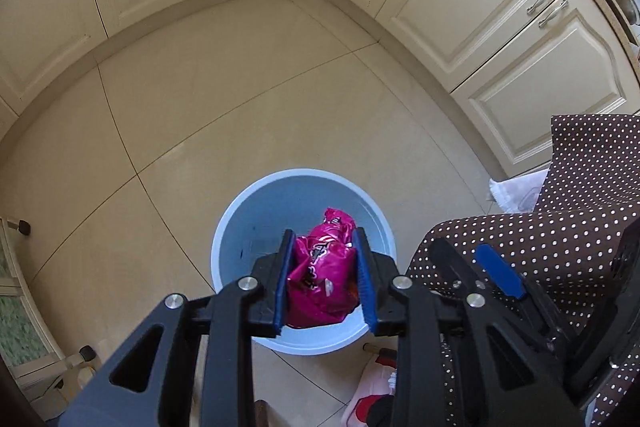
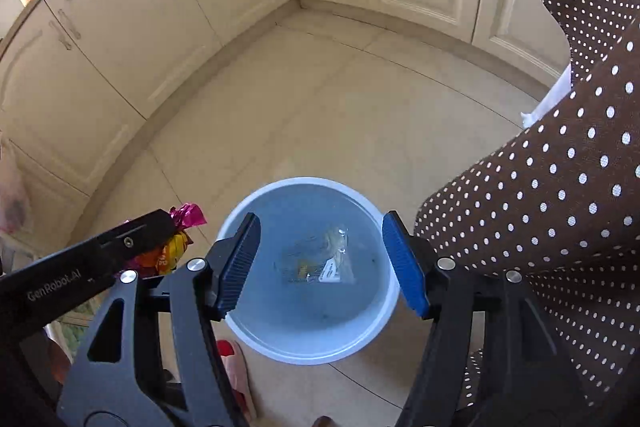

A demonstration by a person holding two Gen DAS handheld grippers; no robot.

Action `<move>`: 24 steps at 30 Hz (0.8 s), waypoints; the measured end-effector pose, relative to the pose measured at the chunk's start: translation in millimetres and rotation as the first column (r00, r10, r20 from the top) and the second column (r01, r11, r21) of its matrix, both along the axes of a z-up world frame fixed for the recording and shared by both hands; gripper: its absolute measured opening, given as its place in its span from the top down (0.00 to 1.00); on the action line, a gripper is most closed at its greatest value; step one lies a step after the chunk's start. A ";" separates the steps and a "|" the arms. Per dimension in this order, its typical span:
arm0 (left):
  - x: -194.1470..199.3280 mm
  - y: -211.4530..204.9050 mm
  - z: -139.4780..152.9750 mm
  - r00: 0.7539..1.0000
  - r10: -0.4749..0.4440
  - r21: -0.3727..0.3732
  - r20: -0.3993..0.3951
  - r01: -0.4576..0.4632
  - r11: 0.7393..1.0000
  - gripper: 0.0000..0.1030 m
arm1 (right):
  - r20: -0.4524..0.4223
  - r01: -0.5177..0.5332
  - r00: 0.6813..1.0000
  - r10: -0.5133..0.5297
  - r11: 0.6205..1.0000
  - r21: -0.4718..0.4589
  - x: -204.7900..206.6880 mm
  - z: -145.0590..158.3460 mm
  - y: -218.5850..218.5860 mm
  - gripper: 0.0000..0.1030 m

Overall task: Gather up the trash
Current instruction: 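Carry both wrappers over the blue bin and open both tools to drop them, then move both tools back over the table toward the red can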

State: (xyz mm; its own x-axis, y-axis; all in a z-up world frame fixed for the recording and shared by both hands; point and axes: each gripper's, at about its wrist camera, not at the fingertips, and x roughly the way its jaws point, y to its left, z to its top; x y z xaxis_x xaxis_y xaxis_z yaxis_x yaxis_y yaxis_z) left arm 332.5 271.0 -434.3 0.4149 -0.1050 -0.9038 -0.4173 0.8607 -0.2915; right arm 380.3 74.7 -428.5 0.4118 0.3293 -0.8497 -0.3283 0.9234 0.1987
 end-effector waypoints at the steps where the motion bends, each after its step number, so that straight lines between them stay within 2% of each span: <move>1: 0.4 -0.1 -1.5 1.000 -0.002 -0.001 -0.002 0.002 1.000 0.72 | 0.011 0.008 1.000 -0.007 1.000 -0.010 0.3 2.8 -1.4 0.39; 6: 0.0 1.5 -6.2 1.000 -0.009 -0.006 -0.005 0.009 1.000 0.72 | 0.081 0.043 0.996 -0.039 0.998 -0.044 -6.8 22.3 -9.7 0.38; 8: 0.6 0.3 -3.9 1.000 -0.011 -0.008 0.000 0.011 1.000 0.67 | 0.092 0.045 0.995 -0.042 0.998 -0.036 -10.1 28.8 -11.5 0.37; 11: -1.0 -1.5 5.6 1.000 0.006 0.014 0.014 -0.007 1.000 0.47 | 0.112 0.045 0.993 -0.041 0.999 -0.031 -17.8 41.1 -16.0 0.37; 13: -3.9 -2.9 13.1 1.000 0.012 0.027 0.026 -0.012 1.000 0.44 | 0.126 0.047 0.991 -0.044 0.999 -0.027 -20.3 49.5 -21.6 0.36; 19: -17.1 -11.3 50.1 0.997 0.004 0.057 0.073 -0.008 0.998 0.43 | 0.185 0.051 0.981 -0.049 0.999 -0.010 -35.4 83.2 -25.0 0.36; 24: -38.8 -25.9 106.0 0.986 -0.024 0.108 0.163 0.006 0.994 0.43 | 0.299 0.065 0.952 -0.064 0.998 0.007 -63.2 144.8 -36.7 0.36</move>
State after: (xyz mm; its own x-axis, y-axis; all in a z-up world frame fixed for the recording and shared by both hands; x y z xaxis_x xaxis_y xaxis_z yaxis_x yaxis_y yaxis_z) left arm 293.7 245.1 -328.3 0.5574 -0.0192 -0.8300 -0.3582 0.8963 -0.2614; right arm 317.1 38.0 -283.7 0.6670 0.2916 -0.6856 -0.3123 0.9449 0.0981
